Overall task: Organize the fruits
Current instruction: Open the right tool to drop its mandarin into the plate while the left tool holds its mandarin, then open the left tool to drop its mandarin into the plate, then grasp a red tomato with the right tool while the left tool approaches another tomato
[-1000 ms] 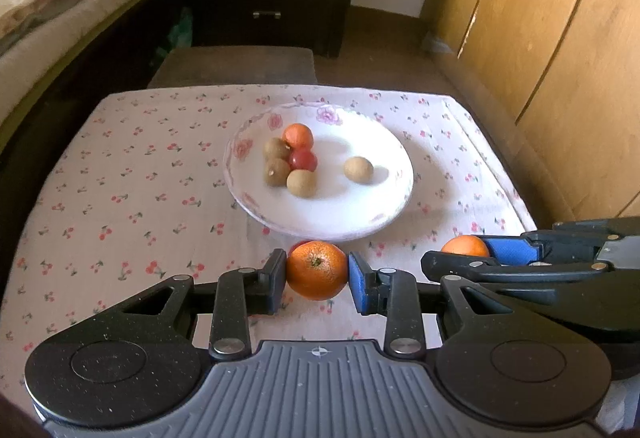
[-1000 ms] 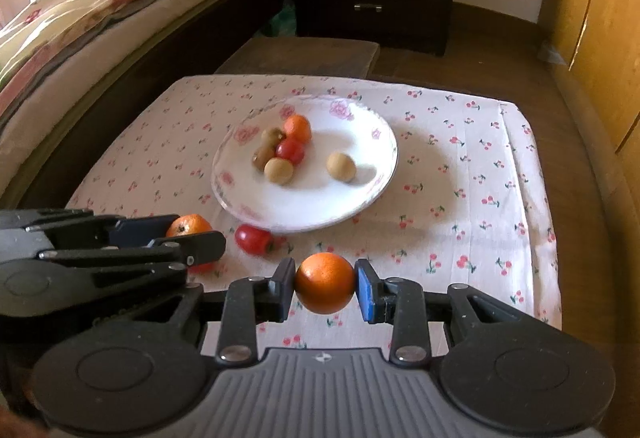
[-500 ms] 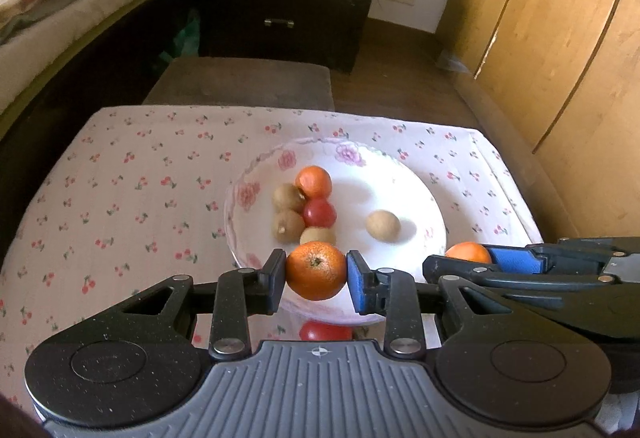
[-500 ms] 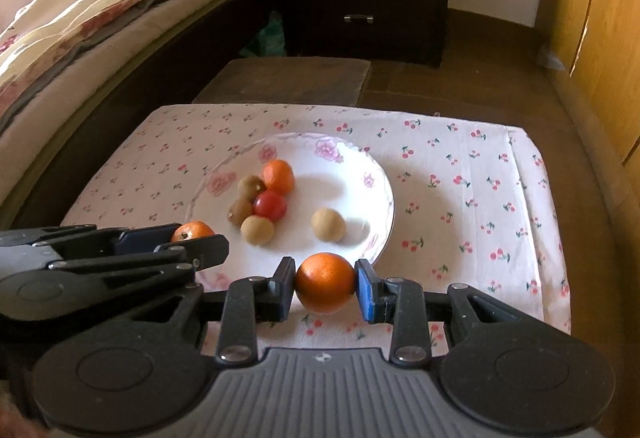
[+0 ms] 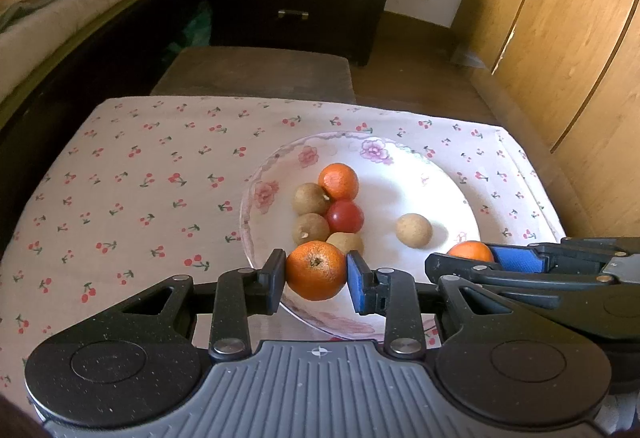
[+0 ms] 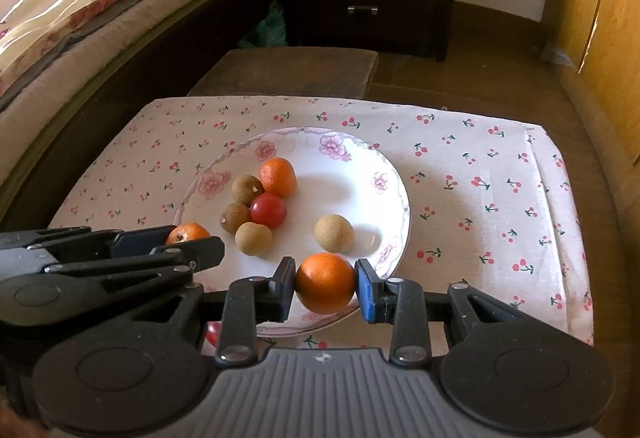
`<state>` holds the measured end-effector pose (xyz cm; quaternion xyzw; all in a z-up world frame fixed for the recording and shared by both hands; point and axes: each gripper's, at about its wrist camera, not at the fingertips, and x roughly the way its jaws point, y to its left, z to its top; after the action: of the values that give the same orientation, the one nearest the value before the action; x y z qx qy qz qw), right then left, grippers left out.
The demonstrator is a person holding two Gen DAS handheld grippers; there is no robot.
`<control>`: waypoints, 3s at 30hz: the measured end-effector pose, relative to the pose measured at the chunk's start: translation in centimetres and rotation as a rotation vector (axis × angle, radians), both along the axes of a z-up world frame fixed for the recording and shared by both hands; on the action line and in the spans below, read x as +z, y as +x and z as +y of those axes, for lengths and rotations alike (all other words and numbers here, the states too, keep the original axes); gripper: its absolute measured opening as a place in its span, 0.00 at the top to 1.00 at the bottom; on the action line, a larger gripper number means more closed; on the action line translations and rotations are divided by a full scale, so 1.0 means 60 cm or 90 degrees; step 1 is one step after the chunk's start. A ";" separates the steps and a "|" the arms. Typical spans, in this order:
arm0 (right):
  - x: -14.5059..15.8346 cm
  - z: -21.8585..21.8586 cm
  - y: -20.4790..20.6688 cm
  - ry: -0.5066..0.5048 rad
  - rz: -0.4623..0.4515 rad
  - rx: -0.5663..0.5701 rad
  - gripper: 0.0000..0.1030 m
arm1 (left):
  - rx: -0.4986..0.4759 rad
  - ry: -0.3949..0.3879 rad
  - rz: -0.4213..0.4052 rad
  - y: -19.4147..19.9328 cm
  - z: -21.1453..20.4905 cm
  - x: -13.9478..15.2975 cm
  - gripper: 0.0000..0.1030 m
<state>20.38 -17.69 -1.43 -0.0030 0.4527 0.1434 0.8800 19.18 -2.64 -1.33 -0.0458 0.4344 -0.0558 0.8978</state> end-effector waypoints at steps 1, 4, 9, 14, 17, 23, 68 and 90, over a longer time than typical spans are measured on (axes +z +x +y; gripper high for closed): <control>-0.001 0.001 0.001 -0.001 -0.001 0.000 0.66 | 0.001 0.000 0.001 0.001 0.001 -0.001 0.62; -0.003 0.002 0.002 0.002 -0.001 -0.002 0.66 | 0.004 -0.002 0.001 0.002 0.002 -0.002 0.62; -0.006 0.001 0.003 0.006 0.002 -0.003 0.66 | 0.007 -0.005 0.002 0.003 0.002 -0.005 0.62; -0.005 0.002 0.004 0.007 -0.001 -0.002 0.66 | 0.012 -0.008 0.002 0.004 0.004 -0.005 0.61; -0.008 0.002 0.006 0.007 0.002 -0.002 0.66 | 0.014 -0.010 0.005 0.005 0.004 -0.006 0.61; -0.008 0.002 0.007 0.007 0.004 -0.004 0.66 | 0.017 -0.010 0.008 0.005 0.005 -0.008 0.61; 0.025 0.011 -0.036 0.005 -0.027 -0.004 0.66 | 0.013 0.031 -0.038 -0.040 0.005 0.031 0.59; 0.022 0.034 -0.084 0.018 -0.009 0.016 0.66 | 0.019 0.027 -0.017 -0.090 0.031 0.031 0.63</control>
<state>15.32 -15.64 -0.14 0.0025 0.4446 0.1606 0.8812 13.77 -0.75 0.55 -0.0323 0.4227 -0.0336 0.9051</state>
